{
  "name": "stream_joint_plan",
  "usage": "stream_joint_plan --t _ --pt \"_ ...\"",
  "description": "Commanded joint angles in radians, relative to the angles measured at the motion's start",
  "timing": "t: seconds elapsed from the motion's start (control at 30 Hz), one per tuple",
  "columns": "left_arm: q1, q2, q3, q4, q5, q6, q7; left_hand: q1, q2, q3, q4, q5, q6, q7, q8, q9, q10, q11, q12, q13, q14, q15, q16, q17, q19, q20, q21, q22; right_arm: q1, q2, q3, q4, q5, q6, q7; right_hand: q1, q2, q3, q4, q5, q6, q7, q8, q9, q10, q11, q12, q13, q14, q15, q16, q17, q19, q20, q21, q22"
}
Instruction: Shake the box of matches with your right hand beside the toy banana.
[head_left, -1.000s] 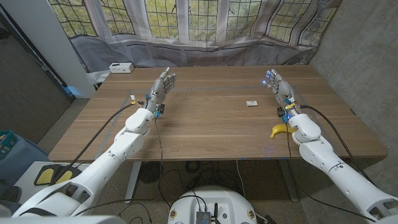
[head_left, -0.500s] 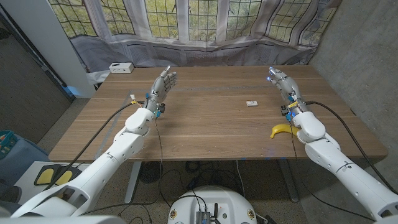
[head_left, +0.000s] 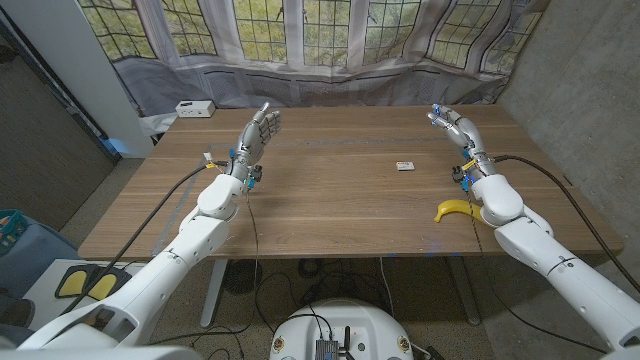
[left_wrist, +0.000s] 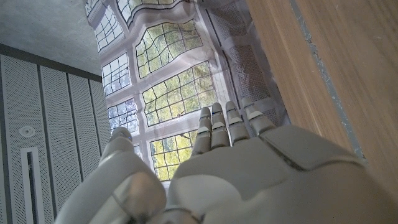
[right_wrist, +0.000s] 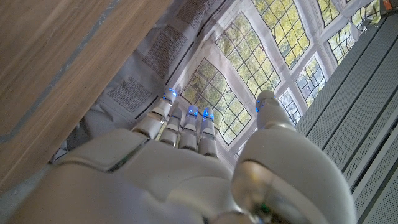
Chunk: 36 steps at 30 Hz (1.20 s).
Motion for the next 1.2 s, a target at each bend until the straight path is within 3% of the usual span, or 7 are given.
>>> stream_joint_plan --t 0.03,0.13,0.23,0.87,1.2 --pt "-0.005 -0.012 -0.003 0.021 0.006 -0.026 0.001 0.012 0.0 0.003 -0.006 -0.002 0.011 -0.003 0.002 0.001 0.013 0.0 0.005 0.005 0.008 0.0 -0.003 0.001 0.006 0.009 -0.005 0.005 0.029 -0.038 -0.022 -0.04 -0.123 -0.076 -0.057 0.051 -0.013 0.018 0.0 -0.004 0.003 -0.025 -0.005 0.004 0.009 -0.031 -0.006 0.004 0.019 0.0 0.0 -0.001 0.018 0.006 -0.003 0.002" --pt "-0.016 -0.012 0.001 0.032 0.007 -0.021 -0.005 0.012 0.001 0.004 -0.006 -0.002 0.013 -0.003 0.002 0.001 0.015 -0.001 0.005 0.005 0.009 0.0 -0.004 0.001 0.006 0.008 -0.006 0.005 0.032 -0.05 -0.024 -0.054 -0.155 -0.095 -0.073 0.085 -0.025 0.025 0.001 -0.004 -0.006 -0.042 -0.009 0.005 0.015 -0.053 -0.009 0.004 0.024 0.002 0.0 -0.001 0.024 0.011 -0.004 0.002" --pt "-0.02 -0.015 0.002 0.039 0.015 -0.029 -0.003 0.013 0.001 0.004 -0.007 -0.002 0.014 -0.003 0.001 0.001 0.016 -0.001 0.005 0.005 0.009 0.0 -0.005 0.001 0.005 0.009 -0.007 0.005 0.036 -0.065 -0.03 -0.067 -0.192 -0.12 -0.083 0.098 -0.03 0.027 0.002 -0.004 -0.005 -0.046 -0.009 0.005 0.019 -0.06 -0.01 0.004 0.032 0.0 0.001 -0.002 0.031 0.012 -0.002 0.002" --pt "-0.026 -0.013 0.001 0.038 0.002 0.003 0.003 0.017 0.004 0.006 -0.007 -0.004 0.007 -0.002 -0.013 0.002 0.014 0.002 -0.005 0.005 0.007 -0.001 -0.014 0.001 0.004 0.012 -0.014 0.005 0.067 -0.161 -0.073 -0.169 -0.355 -0.294 -0.068 0.134 -0.046 0.032 0.008 -0.003 0.009 -0.054 -0.005 0.006 0.043 -0.064 -0.008 0.003 0.033 -0.002 -0.002 -0.001 0.028 0.017 -0.007 0.003" --pt "-0.058 -0.038 0.013 0.079 -0.003 -0.005 -0.014 0.018 0.005 0.007 -0.008 -0.005 0.004 0.0 -0.017 0.002 0.012 0.002 -0.008 0.005 0.004 -0.001 -0.016 0.001 0.001 0.01 -0.016 0.006 0.081 -0.202 -0.105 -0.224 -0.474 -0.401 -0.071 0.15 -0.049 0.034 0.011 -0.002 0.014 -0.062 -0.005 0.006 0.05 -0.074 -0.009 0.003 0.037 -0.001 -0.001 0.0 0.025 0.019 -0.009 0.003"
